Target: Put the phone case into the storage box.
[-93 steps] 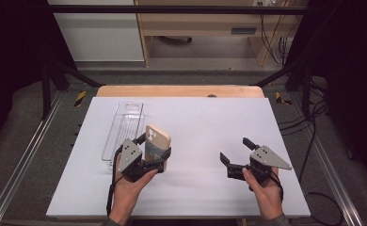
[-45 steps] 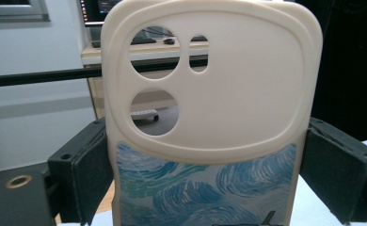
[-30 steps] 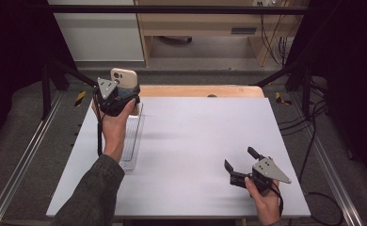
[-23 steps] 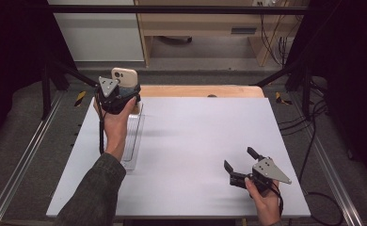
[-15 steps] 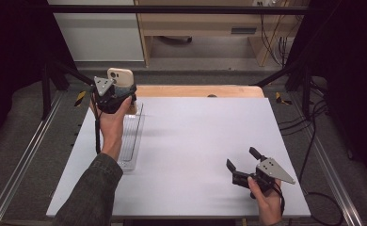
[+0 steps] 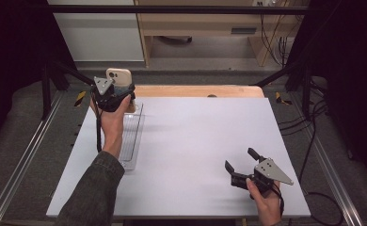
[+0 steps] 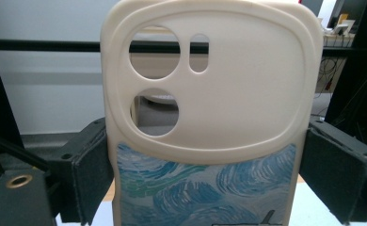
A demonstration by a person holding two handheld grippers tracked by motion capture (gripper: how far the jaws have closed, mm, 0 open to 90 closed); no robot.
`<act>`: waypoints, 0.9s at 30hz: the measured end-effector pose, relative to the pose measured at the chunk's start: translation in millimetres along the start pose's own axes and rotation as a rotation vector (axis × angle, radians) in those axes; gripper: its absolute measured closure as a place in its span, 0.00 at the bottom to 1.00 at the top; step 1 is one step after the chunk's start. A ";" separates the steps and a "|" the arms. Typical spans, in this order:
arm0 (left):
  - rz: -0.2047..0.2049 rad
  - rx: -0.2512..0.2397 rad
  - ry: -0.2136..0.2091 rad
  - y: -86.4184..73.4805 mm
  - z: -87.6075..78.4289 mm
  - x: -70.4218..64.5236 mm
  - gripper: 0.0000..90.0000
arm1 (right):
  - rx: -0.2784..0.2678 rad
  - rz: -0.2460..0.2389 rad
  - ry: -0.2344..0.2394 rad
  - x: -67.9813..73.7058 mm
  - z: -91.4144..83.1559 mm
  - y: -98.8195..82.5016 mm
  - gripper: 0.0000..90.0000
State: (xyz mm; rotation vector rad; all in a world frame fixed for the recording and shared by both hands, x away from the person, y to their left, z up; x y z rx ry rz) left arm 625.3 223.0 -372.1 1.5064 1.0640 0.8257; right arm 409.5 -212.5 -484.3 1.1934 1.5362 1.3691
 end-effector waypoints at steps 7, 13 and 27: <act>-0.010 0.000 0.005 -6.9 9.5 3.9 0.12 | -0.001 0.001 0.002 -0.8 0.3 0.3 0.05; -0.006 0.017 0.023 -14.3 16.8 9.0 0.12 | -0.005 0.004 -0.004 -2.8 -1.3 1.0 0.05; -0.007 0.040 0.003 -27.3 25.2 6.1 0.12 | -0.003 0.007 -0.001 -4.0 -1.6 1.2 0.05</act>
Point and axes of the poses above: each handheld gripper's, and its own axes: z roughly forward along the jaws, y roughly out of its top, x roughly to its left, the point moved 2 cm from there along z, roughly forward along the jaws, and after that the axes turned 11 degrees about -y, right-handed, at the moved point
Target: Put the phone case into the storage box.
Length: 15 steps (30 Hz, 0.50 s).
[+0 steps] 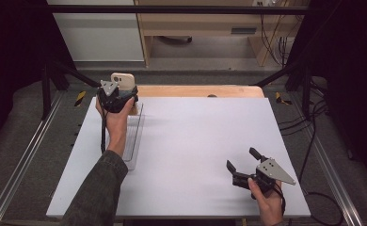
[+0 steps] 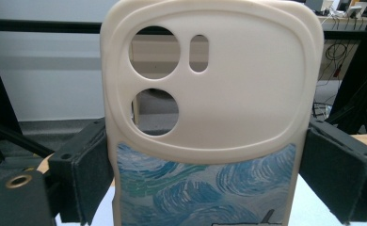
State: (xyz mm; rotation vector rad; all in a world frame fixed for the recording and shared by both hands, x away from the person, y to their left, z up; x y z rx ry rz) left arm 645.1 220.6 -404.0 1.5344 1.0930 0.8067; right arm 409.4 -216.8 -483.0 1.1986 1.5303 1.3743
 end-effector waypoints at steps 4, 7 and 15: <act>-0.011 0.008 0.000 -3.5 2.1 0.9 0.12 | 0.001 0.006 0.001 -0.1 0.2 -0.2 0.04; -0.019 0.007 -0.002 -4.6 3.7 0.7 0.12 | 0.003 0.006 0.002 -0.3 0.3 -0.3 0.04; -0.017 0.018 -0.006 -7.7 6.8 0.2 0.12 | 0.003 0.005 0.001 -1.3 0.4 -0.4 0.04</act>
Point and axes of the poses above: each handheld gripper's, and its own axes: z roughly forward along the jaws, y roughly out of its top, x roughly to its left, the point moved 2 cm from there along z, roughly forward along the jaws, and after that the axes turned 11 degrees about -y, right-handed, at the moved point
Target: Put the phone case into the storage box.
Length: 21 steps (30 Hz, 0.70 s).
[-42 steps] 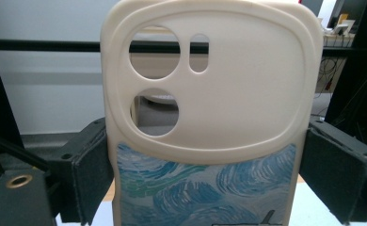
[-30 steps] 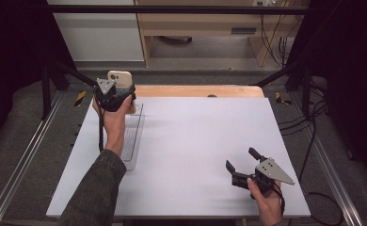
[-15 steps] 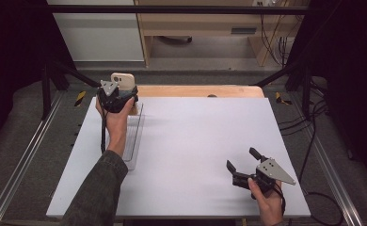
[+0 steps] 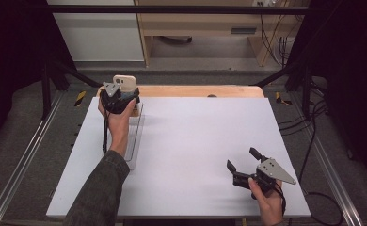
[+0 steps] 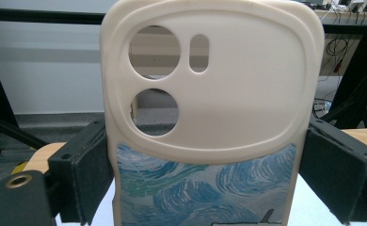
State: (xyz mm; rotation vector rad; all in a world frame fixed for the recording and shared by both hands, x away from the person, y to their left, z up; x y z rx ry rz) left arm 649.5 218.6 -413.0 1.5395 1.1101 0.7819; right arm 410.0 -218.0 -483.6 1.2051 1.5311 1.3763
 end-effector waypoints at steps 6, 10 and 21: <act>0.007 0.009 -0.001 -2.3 1.4 -0.8 0.12 | 0.004 -0.001 0.001 0.0 0.0 -0.4 0.04; 0.008 0.016 0.000 -4.3 3.7 -1.5 0.12 | 0.004 -0.003 0.002 -0.2 0.4 -0.6 0.04; 0.010 0.046 0.010 -14.4 5.9 0.7 0.12 | 0.009 -0.005 0.001 -0.2 0.2 -0.8 0.04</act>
Point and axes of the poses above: each handheld gripper's, and its own axes: z roughly forward along the jaws, y roughly out of its top, x roughly to its left, the point moved 2 cm from there along z, roughly forward along the jaws, and after that the axes turned 11 degrees about -y, right-handed, at the moved point
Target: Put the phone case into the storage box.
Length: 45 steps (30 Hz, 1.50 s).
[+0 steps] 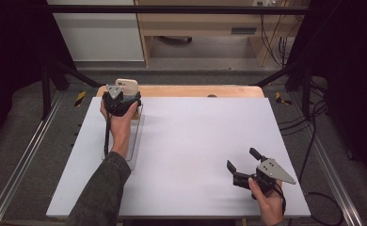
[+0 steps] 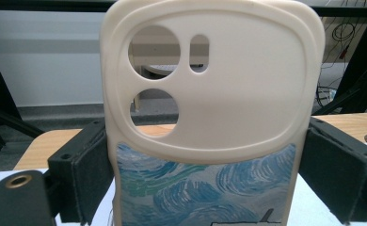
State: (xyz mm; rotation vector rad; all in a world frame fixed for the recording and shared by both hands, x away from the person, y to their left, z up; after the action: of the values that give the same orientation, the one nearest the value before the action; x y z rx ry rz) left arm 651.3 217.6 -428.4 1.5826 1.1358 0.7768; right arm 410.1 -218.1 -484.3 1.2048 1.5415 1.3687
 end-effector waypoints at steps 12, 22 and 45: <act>-0.003 0.014 -0.005 -4.6 2.9 -0.4 0.12 | 0.001 0.004 0.000 -1.6 0.2 -0.2 0.04; -0.006 0.029 0.002 -7.4 2.9 0.3 0.12 | 0.002 0.009 0.004 -0.7 0.3 -0.3 0.04; -0.031 0.049 0.003 -12.6 3.5 3.1 0.12 | 0.008 0.005 0.012 0.0 1.1 -1.1 0.04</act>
State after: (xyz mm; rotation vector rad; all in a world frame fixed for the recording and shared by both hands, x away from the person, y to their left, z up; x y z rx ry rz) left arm 651.8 220.1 -441.7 1.6011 1.1867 0.7366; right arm 410.9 -217.7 -485.6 1.2079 1.5543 1.3767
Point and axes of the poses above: each handheld gripper's, and its own axes: z roughly forward along the jaws, y roughly out of its top, x roughly to its left, the point moved 2 cm from there along z, roughly forward along the jaws, and after that the axes turned 11 degrees about -y, right-handed, at the moved point
